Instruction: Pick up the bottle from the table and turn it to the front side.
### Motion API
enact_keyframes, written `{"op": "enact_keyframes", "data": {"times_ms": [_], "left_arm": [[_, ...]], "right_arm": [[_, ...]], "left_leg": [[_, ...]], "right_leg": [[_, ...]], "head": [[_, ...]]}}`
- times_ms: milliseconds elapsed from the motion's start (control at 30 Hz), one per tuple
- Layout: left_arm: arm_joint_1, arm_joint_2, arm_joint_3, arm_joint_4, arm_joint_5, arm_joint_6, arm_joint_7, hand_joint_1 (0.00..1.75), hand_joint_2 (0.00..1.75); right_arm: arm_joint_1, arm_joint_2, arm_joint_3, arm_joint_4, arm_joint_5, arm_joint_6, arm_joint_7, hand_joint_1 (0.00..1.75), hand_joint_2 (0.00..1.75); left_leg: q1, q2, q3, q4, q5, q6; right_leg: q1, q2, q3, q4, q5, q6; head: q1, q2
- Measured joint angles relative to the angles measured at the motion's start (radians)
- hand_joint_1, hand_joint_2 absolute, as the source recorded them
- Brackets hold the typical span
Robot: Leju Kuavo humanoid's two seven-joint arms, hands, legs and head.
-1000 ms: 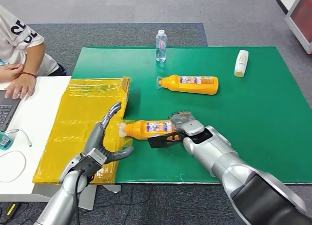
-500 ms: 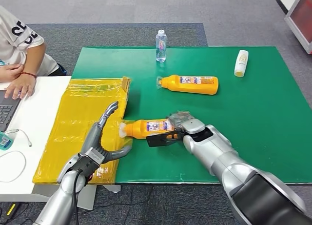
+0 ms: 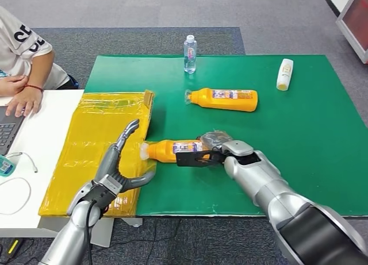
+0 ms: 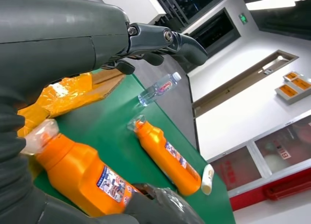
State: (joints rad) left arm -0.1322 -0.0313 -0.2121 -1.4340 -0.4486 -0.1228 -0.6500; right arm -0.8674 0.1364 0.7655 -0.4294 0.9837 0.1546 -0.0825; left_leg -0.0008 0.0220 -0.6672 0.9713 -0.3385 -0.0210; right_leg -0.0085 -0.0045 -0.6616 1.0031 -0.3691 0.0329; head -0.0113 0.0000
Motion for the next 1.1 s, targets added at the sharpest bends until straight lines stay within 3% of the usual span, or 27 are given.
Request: {"op": "enact_keyframes", "data": {"times_ms": [533,800,1100], "left_arm": [[0.0,0.011,-0.001,0.0,0.019,0.0,-0.021,0.0,1.75],[0.0,0.015,-0.001,0.0,0.023,0.0,-0.021,0.0,1.75],[0.0,0.019,0.0,0.0,0.024,0.0,-0.022,0.0,1.75]], "right_arm": [[0.181,-0.238,-0.299,-0.107,-0.438,0.021,-0.334,1.75,1.75],[0.254,-0.307,-0.377,-0.176,-0.52,0.022,-0.356,1.75,1.75],[0.271,-0.323,-0.382,-0.22,-0.483,0.01,-0.327,1.75,1.75]], "left_leg": [[0.0,-0.003,-0.001,0.0,-0.001,0.001],[0.0,-0.003,-0.001,0.0,-0.001,0.001],[0.0,-0.002,-0.001,0.0,-0.001,0.001]], "right_leg": [[0.0,-0.003,0.0,-0.001,0.0,0.001],[0.0,-0.003,0.0,-0.001,0.0,0.001],[0.0,-0.003,0.001,-0.001,0.0,0.001]], "head": [[0.0,0.0],[0.0,0.0],[0.0,0.0]]}}
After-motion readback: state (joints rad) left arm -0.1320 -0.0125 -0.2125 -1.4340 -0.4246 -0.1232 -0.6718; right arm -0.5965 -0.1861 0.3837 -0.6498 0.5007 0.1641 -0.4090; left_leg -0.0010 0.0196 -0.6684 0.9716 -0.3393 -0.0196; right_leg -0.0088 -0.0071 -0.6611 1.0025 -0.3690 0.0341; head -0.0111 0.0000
